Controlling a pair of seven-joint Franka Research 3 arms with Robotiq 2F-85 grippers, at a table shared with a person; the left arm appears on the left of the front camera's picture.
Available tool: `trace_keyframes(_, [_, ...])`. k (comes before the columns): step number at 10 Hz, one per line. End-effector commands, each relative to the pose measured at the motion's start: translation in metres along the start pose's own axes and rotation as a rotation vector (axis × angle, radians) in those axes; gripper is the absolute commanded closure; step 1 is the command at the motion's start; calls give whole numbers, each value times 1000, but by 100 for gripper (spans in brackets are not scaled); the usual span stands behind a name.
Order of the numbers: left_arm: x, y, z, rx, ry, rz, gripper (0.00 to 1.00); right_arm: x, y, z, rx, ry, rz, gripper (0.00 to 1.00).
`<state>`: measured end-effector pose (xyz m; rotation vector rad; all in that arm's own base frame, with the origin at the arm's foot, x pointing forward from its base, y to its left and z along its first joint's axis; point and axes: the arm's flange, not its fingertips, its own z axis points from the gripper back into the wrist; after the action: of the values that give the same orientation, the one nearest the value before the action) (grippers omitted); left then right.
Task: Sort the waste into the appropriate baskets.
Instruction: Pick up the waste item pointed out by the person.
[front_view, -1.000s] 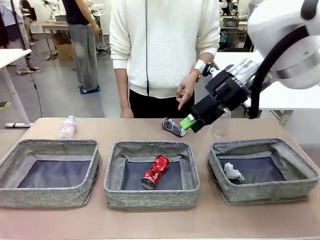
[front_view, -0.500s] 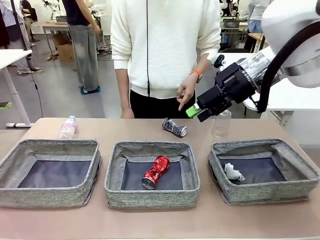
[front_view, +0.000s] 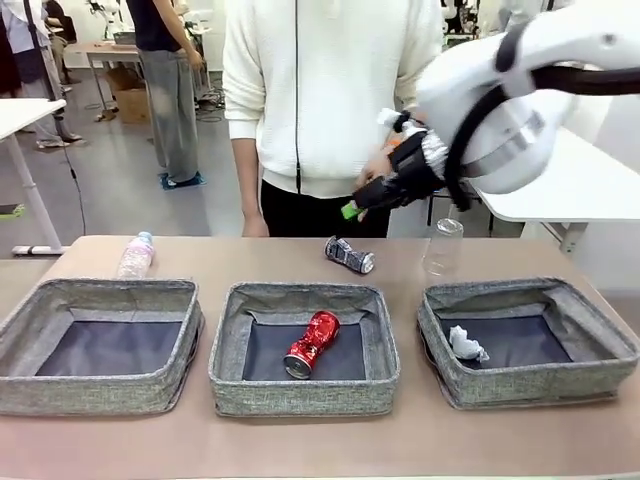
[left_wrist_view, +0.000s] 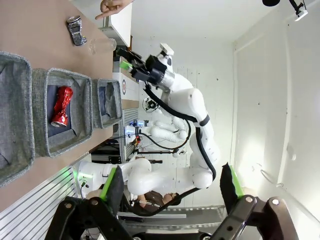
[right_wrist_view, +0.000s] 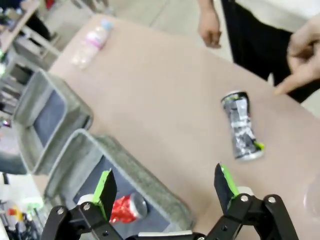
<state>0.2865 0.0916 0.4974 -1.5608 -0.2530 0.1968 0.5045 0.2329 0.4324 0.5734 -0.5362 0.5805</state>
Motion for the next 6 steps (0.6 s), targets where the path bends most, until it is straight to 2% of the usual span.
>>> trace_keyframes(1, [-2, -3, 2, 10, -2, 5, 0, 15, 2, -9, 26, 60, -20, 0])
trace_keyframes(2, [-2, -3, 2, 10, -2, 5, 0, 0, 0, 0, 0, 0, 0, 0])
trace_keyframes(3, [-2, -3, 2, 10, -2, 5, 0, 4, -2, -17, 10, 22, 1, 0])
trace_keyframes(4, [-2, -3, 2, 10, -2, 5, 0, -2, 2, -11, -6, 49, 30, 0])
trace_keyframes(5, [-2, -3, 2, 10, -2, 5, 0, 4, -8, -14, -51, 39, 35, 0])
trace_keyframes(6, [-2, -3, 2, 10, -2, 5, 0, 12, -14, -21, -43, 38, 51, 0])
